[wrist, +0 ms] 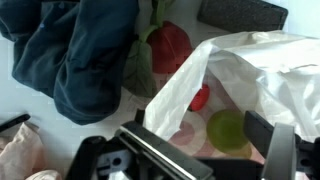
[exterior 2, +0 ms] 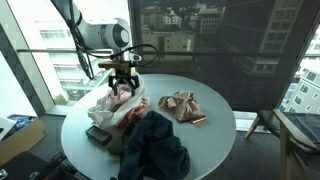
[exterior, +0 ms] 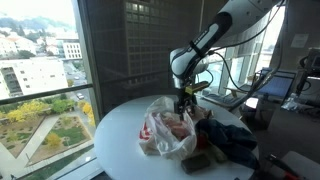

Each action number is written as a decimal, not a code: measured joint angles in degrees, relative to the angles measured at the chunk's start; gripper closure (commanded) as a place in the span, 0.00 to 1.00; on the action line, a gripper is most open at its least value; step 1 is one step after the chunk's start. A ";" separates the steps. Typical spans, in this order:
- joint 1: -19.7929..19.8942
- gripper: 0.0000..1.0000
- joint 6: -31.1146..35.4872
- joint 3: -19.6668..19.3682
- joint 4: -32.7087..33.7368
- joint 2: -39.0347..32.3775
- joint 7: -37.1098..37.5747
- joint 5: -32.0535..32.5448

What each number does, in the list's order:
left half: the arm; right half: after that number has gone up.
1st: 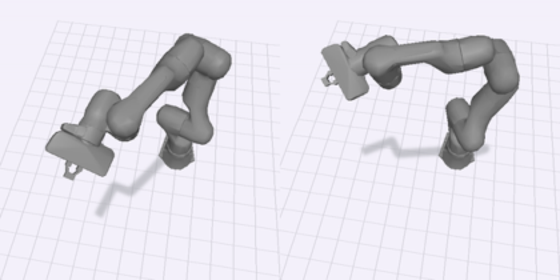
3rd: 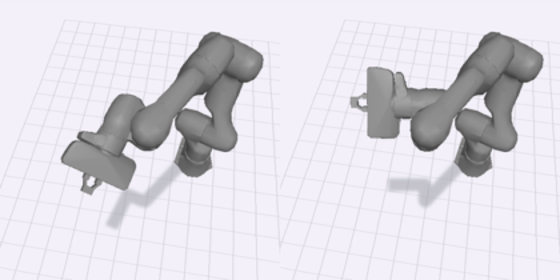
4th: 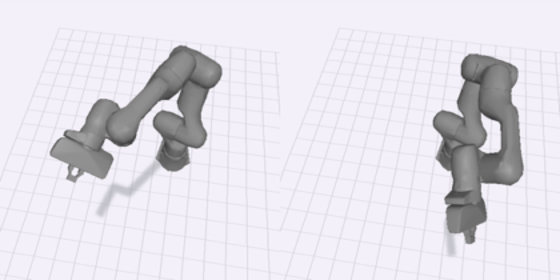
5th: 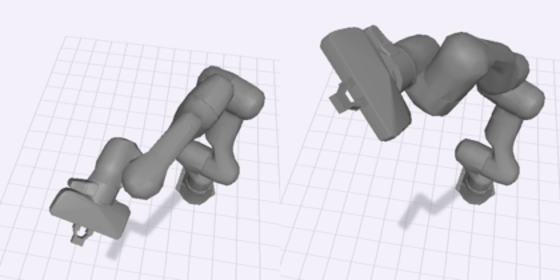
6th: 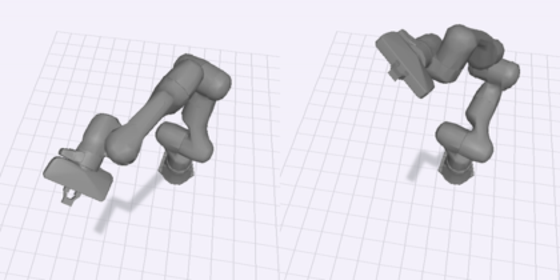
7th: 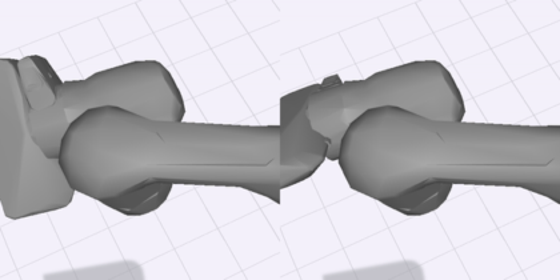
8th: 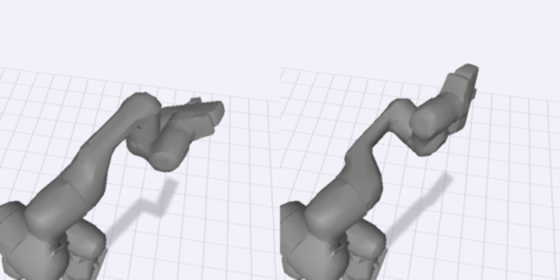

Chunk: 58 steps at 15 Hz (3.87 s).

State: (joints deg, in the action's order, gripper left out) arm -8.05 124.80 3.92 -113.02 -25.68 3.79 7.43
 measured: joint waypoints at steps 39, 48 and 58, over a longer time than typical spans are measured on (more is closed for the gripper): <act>-6.14 0.00 -3.79 3.39 14.71 -17.54 -16.75 10.04; -1.43 0.00 0.02 7.39 14.79 -19.63 -28.49 6.27; 0.28 0.53 1.94 7.39 14.82 -21.74 -30.88 5.71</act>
State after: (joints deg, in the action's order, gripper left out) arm -7.78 126.74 11.32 -98.20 -47.42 -27.08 13.15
